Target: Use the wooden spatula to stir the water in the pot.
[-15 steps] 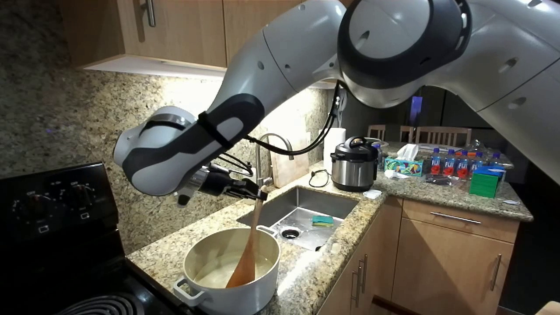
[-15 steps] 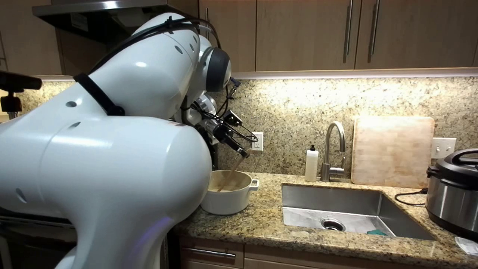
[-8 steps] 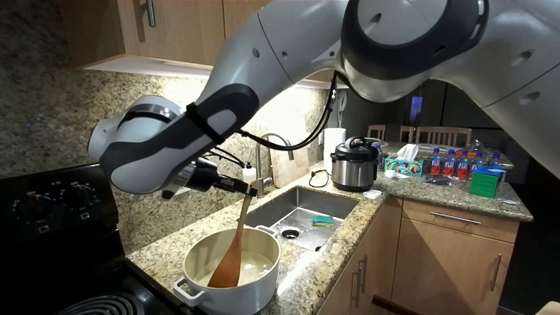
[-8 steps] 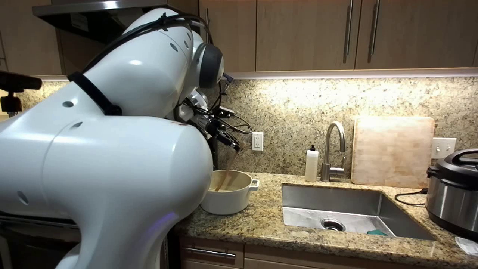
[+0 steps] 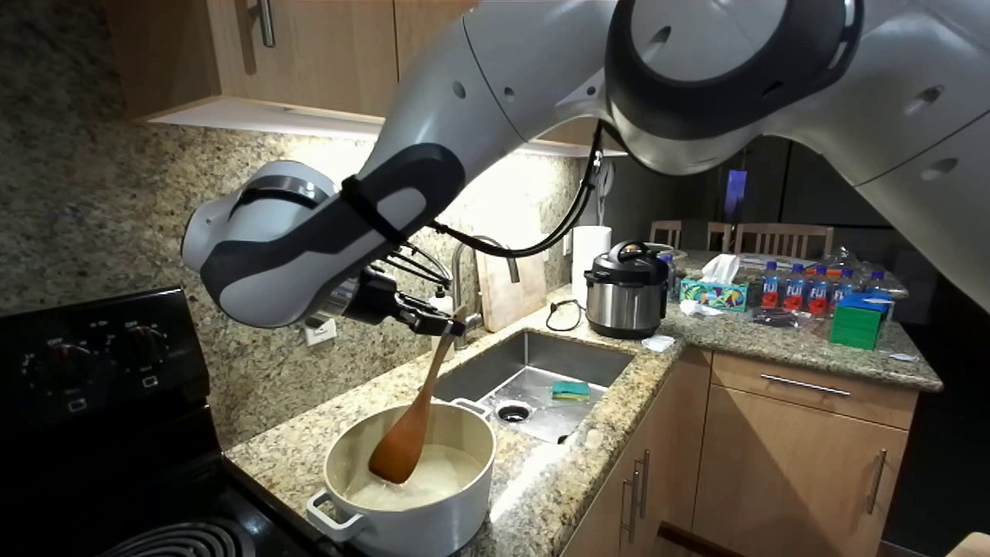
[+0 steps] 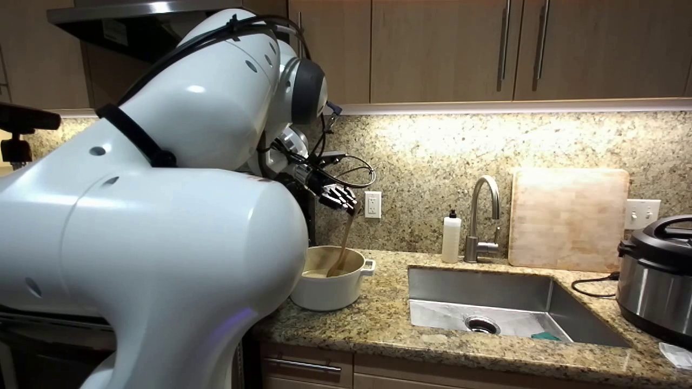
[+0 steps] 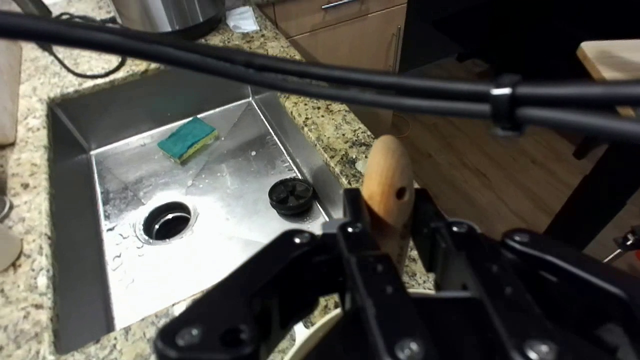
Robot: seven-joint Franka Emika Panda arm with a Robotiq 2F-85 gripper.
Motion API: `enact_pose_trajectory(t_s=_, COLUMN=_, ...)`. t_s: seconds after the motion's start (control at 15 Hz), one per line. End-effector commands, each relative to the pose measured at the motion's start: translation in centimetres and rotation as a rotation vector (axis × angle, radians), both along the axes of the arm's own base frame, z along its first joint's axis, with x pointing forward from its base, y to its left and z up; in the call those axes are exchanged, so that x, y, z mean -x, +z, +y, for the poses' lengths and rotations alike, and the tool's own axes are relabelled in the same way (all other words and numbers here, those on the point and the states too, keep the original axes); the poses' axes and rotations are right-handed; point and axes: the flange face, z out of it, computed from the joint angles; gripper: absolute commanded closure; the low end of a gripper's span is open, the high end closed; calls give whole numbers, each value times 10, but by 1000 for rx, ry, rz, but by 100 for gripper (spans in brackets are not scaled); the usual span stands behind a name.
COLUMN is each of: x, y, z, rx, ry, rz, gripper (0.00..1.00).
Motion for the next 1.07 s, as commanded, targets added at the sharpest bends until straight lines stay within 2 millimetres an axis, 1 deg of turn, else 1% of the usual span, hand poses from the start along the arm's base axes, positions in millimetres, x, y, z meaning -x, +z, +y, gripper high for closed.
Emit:
enact_pose_trajectory(t_s=0.0, x=5, y=21, z=-20, rx=23, ry=-118, rz=-130, gripper=93)
enact_pose_trajectory(t_s=0.07, x=8, y=25, z=-23, rx=49, ry=-133, rz=-150, gripper=93)
enact_pose_trajectory(t_s=0.2, x=17, y=31, z=-23, rx=100, ry=-126, rz=-120, gripper=93)
enact_pose_trajectory(t_s=0.4, x=29, y=27, z=-10, rx=169, ry=-75, rz=-48, gripper=93)
enact_pose_trajectory(t_s=0.8, x=55, y=7, z=24, rx=215, ry=141, rz=102, gripper=93)
enact_pose_trajectory(t_s=1.0, x=58, y=-6, z=38, rx=198, ry=249, rz=179, gripper=93)
